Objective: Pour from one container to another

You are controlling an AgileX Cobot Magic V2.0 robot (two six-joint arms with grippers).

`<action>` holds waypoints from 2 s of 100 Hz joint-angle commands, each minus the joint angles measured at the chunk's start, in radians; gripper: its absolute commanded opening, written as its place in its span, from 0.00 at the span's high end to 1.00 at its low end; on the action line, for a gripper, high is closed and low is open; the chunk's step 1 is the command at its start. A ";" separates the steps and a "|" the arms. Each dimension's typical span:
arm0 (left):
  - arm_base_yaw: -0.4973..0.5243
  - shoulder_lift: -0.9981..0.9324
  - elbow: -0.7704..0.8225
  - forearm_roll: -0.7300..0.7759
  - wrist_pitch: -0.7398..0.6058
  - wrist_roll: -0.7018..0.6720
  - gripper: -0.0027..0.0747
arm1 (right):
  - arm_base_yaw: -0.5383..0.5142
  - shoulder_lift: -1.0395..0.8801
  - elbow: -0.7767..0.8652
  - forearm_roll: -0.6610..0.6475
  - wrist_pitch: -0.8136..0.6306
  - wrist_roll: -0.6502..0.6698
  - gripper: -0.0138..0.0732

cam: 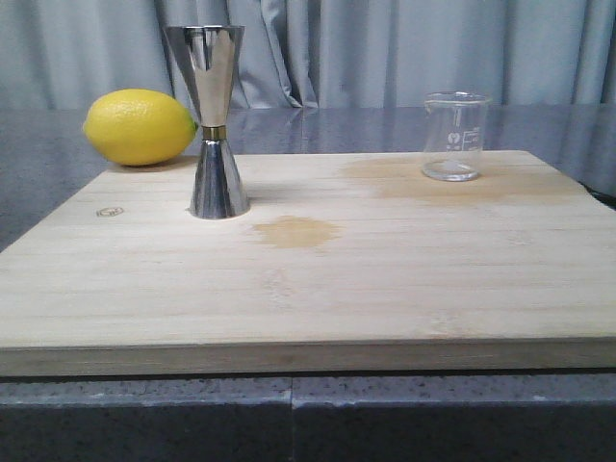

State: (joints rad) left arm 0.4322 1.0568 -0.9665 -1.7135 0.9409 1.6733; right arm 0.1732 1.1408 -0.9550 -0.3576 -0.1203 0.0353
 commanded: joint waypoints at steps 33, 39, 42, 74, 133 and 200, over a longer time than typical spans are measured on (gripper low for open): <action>0.009 -0.358 -0.027 0.385 -0.416 -0.457 0.51 | -0.003 -0.304 -0.192 -0.183 0.435 -0.014 0.24; 0.005 -0.419 -0.014 0.500 -0.432 -0.559 0.54 | -0.003 -0.337 -0.188 -0.183 0.487 0.004 0.24; 0.000 -0.445 -0.004 0.542 -0.444 -0.604 0.55 | -0.003 -0.354 -0.183 -0.185 0.511 0.012 0.24; -0.092 -0.718 0.274 0.682 -0.566 -0.660 0.56 | -0.003 -0.522 0.014 -0.192 0.639 0.057 0.24; -0.194 -0.935 0.704 0.644 -0.784 -0.702 0.63 | -0.003 -0.922 0.373 -0.158 0.590 0.176 0.24; -0.303 -0.935 0.840 0.514 -0.675 -0.700 0.99 | -0.003 -0.955 0.585 -0.072 0.447 0.176 0.92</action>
State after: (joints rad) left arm 0.1359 0.1128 -0.1000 -1.1671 0.2923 0.9826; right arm 0.1732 0.1777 -0.3464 -0.4154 0.4132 0.2105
